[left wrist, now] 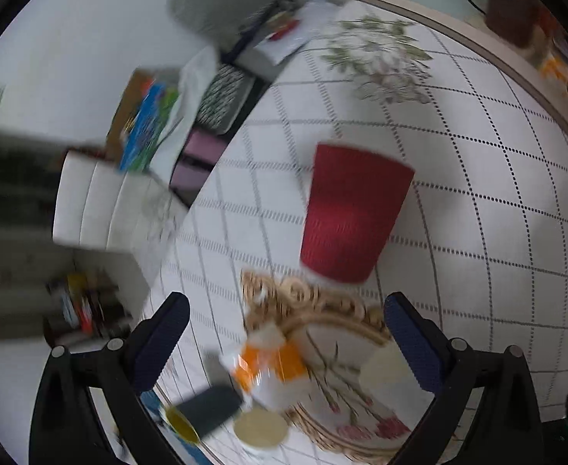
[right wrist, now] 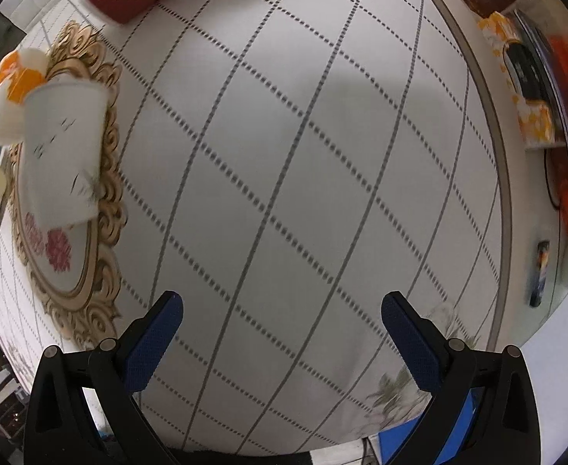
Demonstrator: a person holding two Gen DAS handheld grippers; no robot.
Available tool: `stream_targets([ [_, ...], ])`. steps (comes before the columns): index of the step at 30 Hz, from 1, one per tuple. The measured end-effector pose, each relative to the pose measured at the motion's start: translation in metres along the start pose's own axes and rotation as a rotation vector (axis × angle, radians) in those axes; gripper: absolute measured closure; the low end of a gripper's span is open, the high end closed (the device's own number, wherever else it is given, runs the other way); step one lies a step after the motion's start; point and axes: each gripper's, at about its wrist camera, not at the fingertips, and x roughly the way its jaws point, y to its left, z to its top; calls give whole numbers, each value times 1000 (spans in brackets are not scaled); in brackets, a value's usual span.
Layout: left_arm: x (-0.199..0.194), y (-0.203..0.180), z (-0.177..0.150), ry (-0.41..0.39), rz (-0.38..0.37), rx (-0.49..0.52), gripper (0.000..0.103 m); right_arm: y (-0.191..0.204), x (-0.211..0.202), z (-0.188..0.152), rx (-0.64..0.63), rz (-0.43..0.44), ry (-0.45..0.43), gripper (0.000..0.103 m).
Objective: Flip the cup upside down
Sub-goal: 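Move the left gripper toward the red ribbed cup lying on its side, then close the left gripper on the red cup's body and lift it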
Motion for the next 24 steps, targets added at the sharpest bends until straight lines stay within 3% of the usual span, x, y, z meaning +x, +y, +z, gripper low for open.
stream_targets([
  [3,16,-11,22,8,-19,104,0,-6,4,11,7,-4,8,0],
  [7,38,-22,44,37,-52,168,0,-15,8,24,21,-1,14,0],
  [11,52,-32,57,67,-97,197,0,-25,10,32,34,6,23,0],
  [12,56,-33,59,76,-110,204,0,-25,11,50,39,8,27,0],
  [22,82,-51,69,125,-172,218,1,-45,23,67,62,1,63,0],
  [24,85,-52,71,128,-184,213,9,-47,27,72,65,2,67,0],
])
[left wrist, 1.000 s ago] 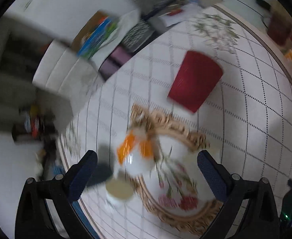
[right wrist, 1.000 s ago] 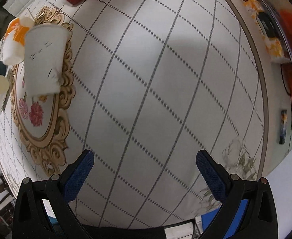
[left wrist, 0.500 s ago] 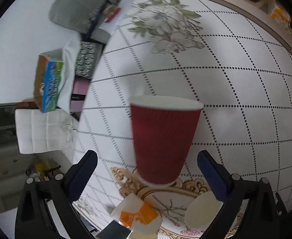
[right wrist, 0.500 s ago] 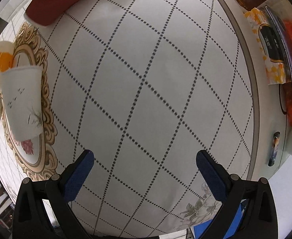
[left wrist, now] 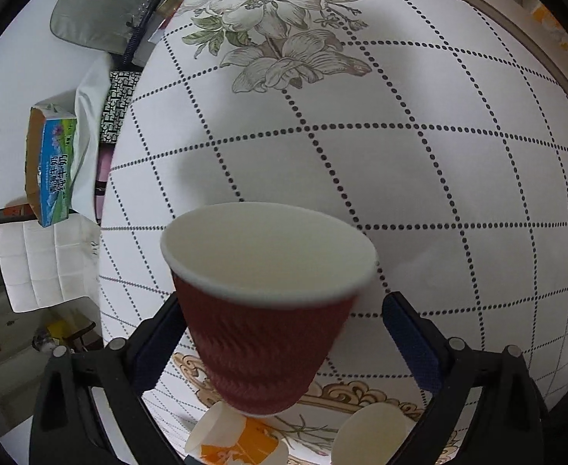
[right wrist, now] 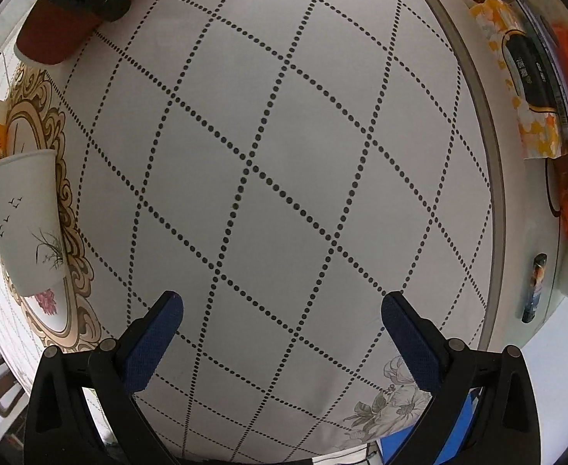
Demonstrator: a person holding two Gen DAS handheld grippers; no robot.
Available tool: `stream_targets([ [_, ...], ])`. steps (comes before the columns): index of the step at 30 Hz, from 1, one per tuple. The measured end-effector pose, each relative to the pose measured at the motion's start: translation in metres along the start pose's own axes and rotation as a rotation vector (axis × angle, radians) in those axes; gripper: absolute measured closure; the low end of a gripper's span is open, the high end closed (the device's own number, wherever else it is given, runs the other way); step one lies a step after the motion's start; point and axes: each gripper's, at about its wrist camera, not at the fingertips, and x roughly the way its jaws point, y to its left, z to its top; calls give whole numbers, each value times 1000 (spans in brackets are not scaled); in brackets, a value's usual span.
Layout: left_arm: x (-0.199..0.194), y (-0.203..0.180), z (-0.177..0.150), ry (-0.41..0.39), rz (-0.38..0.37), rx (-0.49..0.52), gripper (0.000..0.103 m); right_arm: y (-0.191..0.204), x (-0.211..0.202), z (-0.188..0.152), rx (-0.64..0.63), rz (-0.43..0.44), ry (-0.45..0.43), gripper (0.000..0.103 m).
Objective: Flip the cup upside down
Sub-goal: 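Close the left gripper on the red cup's body and lift it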
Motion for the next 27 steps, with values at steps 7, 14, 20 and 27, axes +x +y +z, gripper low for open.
stream_targets([
  [7,2,3,1,-10,-8,-26,21,-11,10,11,5,-3,1,0],
  [14,-9,9,-5,-18,-34,-118,22,-7,4,11,9,16,-1,0],
  [20,-35,30,-23,-13,-100,-271,22,-5,-8,11,19,37,-4,0],
  [27,-51,40,-81,13,-201,-446,22,-6,-29,-6,13,53,-24,0],
])
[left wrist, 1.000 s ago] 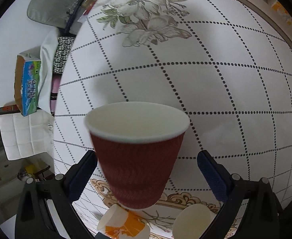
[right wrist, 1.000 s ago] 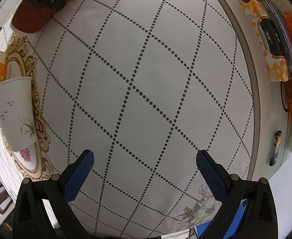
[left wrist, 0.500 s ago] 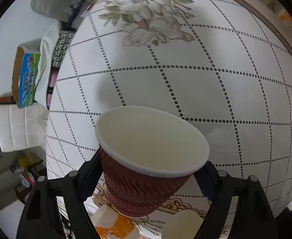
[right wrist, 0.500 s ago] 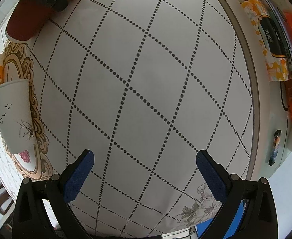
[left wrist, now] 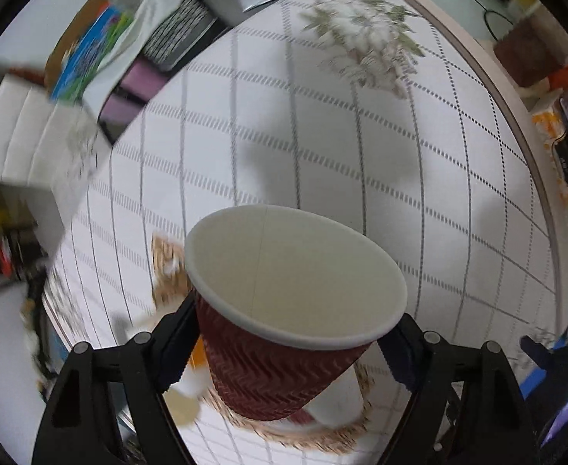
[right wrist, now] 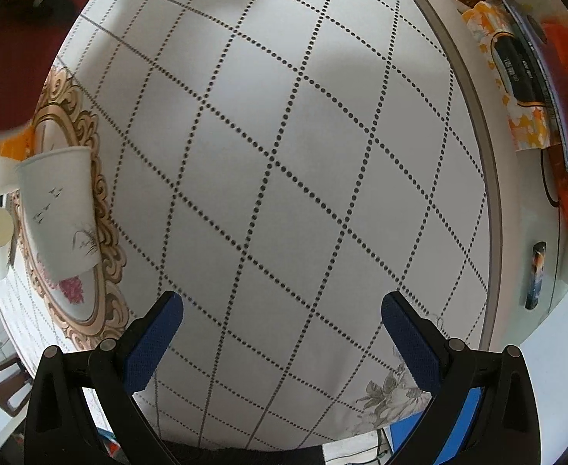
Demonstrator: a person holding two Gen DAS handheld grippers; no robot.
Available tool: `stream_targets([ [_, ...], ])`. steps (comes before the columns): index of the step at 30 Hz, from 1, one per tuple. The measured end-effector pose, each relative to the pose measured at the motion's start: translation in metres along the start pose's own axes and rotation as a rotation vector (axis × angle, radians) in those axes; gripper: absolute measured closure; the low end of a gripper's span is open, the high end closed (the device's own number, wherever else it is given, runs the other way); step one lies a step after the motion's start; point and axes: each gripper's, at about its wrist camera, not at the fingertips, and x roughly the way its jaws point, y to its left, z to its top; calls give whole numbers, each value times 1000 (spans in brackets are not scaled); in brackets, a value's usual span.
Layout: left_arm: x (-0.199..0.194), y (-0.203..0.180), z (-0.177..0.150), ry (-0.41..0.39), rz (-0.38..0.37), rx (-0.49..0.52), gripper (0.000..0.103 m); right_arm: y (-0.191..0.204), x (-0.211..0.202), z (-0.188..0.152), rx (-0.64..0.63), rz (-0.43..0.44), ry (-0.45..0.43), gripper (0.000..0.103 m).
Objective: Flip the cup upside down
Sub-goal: 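Close the left gripper on the red cup's body and lift it, then carry the red cup with the left gripper over the placemat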
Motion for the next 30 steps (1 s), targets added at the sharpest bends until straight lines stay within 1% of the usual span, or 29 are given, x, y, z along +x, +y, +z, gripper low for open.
stream_targets([
  [4,3,19,-46,34,-58,-108,22,6,-10,-17,-2,8,-8,0],
  [8,7,33,-91,56,-124,-206,22,16,-19,-42,-9,6,-13,0],
  [12,-3,31,-124,44,-153,-258,22,27,-25,-70,-18,3,-23,0],
  [13,-5,32,-135,38,-168,-278,22,29,-26,-75,-20,4,-22,0],
  [14,-6,33,-140,37,-179,-291,22,31,-26,-79,-22,3,-21,0],
  [15,-6,34,-152,37,-202,-316,22,34,-26,-89,-25,3,-20,0],
  [17,-5,36,-170,51,-244,-357,22,34,-17,-90,-34,2,-15,0],
  [18,-4,37,-177,59,-260,-372,22,35,-15,-97,-42,3,-8,0],
  [20,5,39,-201,82,-294,-416,22,42,-7,-97,-53,4,4,0],
  [24,26,39,-234,134,-353,-492,22,63,7,-117,-86,4,34,0],
  [28,56,41,-263,192,-416,-581,22,81,21,-132,-117,-3,66,0],
  [30,66,43,-273,201,-444,-624,22,90,28,-138,-133,-13,74,0],
])
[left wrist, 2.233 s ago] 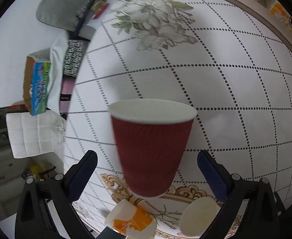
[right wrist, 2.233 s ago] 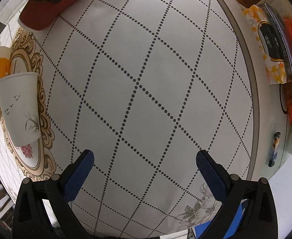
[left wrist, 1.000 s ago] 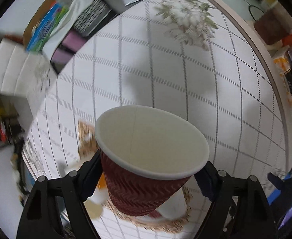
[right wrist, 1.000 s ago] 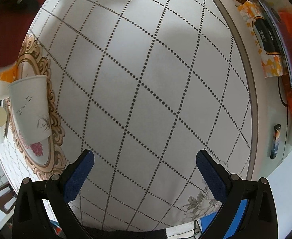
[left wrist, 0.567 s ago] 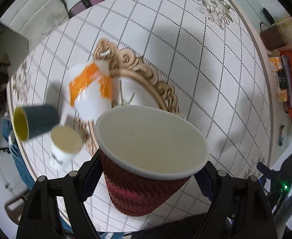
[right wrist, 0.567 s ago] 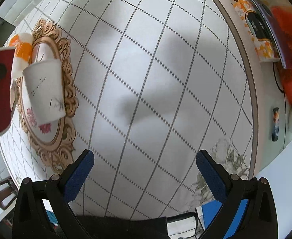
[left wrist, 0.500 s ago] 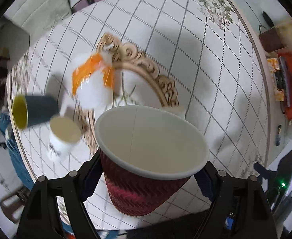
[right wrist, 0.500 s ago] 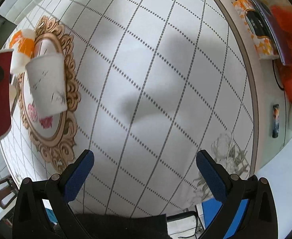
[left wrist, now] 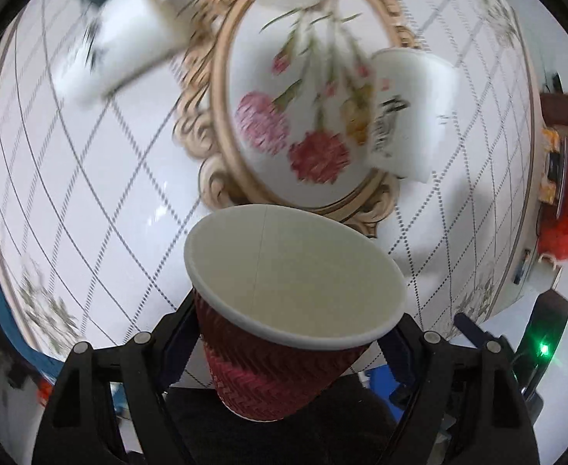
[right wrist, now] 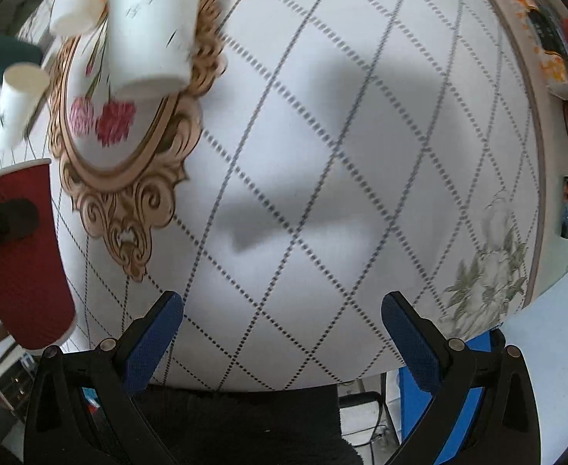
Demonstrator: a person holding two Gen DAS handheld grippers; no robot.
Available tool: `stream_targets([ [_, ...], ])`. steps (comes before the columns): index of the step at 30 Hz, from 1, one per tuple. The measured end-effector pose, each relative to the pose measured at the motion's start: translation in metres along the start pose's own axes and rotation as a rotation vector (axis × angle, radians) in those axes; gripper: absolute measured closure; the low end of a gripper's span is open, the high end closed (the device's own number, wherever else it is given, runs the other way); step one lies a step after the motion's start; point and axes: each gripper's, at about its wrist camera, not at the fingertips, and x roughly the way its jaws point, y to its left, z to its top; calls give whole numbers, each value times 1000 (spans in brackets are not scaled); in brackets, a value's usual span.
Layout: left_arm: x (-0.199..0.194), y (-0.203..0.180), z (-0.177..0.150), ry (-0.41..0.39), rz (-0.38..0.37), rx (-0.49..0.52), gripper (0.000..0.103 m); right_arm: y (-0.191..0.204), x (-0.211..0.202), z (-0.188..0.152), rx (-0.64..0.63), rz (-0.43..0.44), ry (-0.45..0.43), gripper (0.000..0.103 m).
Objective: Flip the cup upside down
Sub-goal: 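Carry the red cup with the left gripper over the placemat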
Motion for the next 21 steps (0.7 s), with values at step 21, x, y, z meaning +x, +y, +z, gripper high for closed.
stream_targets([
  [21,39,45,-3,-6,9,-108,21,47,33,-17,-33,-58,15,0],
])
